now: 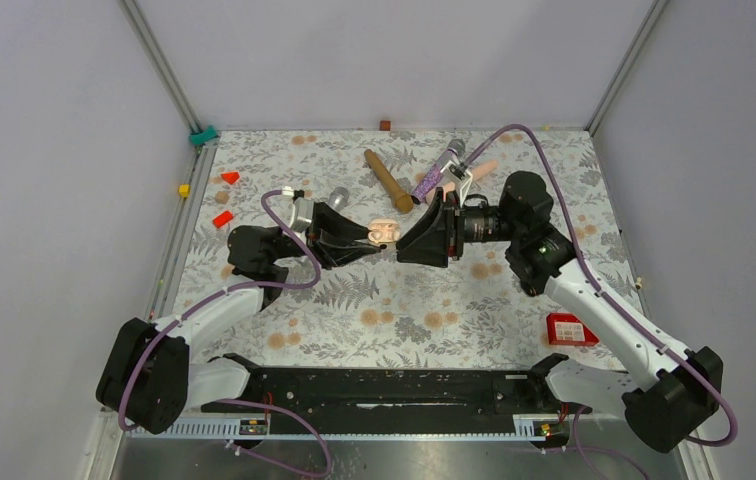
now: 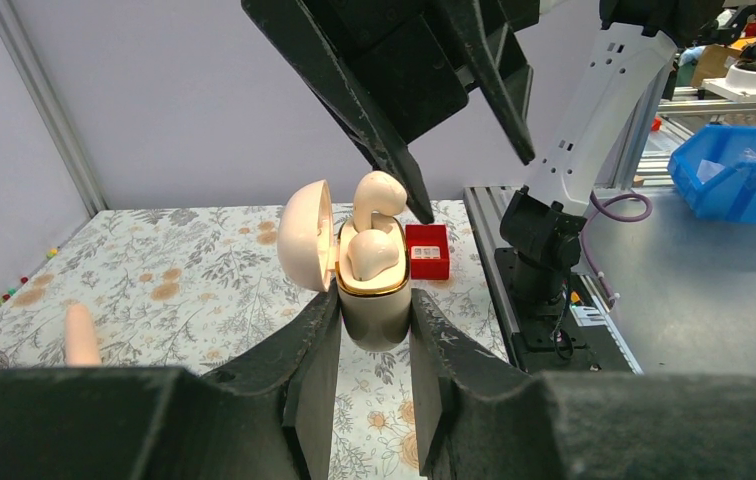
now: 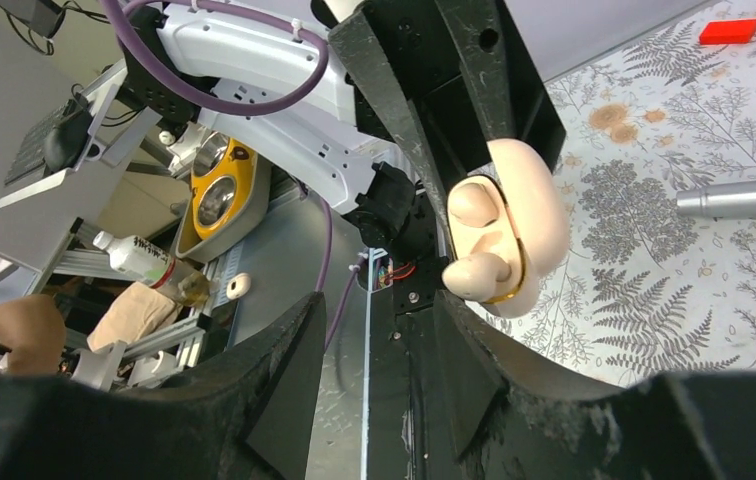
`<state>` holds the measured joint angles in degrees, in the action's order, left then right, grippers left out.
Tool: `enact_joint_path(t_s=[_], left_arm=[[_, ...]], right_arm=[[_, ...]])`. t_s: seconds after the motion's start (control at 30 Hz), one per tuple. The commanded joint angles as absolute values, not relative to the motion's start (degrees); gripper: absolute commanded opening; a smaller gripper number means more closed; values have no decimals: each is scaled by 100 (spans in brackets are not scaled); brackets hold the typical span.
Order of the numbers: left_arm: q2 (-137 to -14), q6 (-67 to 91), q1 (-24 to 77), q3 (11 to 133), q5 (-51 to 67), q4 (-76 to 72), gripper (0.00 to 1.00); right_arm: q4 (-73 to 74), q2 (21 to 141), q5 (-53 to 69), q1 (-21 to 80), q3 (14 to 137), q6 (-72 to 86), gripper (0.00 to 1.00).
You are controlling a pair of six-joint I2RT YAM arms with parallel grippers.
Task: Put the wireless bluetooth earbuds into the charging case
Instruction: Adjust the earbud with the charging case.
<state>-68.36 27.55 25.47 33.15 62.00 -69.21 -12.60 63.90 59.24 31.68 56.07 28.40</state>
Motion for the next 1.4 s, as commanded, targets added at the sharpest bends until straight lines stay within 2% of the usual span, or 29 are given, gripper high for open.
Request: enact_joint_path(t_s=[0.0, 0.2, 0.4, 0.57, 0.73, 1.0, 1.37], left_arm=[[-6838, 2769, 2547, 3371, 6154, -7240, 0], [-6834, 2749, 2549, 3351, 6167, -7241, 0], [-6804, 2734, 2549, 3339, 6179, -7231, 0], [-6797, 2750, 2546, 3348, 6186, -7229, 0], [-6803, 2756, 2549, 3349, 6182, -7208, 0], [-6813, 2753, 2548, 3348, 6186, -7206, 0], [-6818, 2768, 2548, 3352, 6181, -7204, 0]], right_arm=[[-1642, 6465, 5948, 3332, 5905, 2944, 52], [-1483, 6390, 6085, 3375, 6003, 2759, 51], [386, 5855, 5917, 3368, 6378, 1156, 51], [1080, 5638, 5465, 3364, 6480, 315, 51], [1075, 5856, 5173, 3359, 6470, 31, 51], [538, 6286, 5146, 3366, 6494, 408, 49], [286, 6428, 4913, 3363, 6533, 431, 36]])
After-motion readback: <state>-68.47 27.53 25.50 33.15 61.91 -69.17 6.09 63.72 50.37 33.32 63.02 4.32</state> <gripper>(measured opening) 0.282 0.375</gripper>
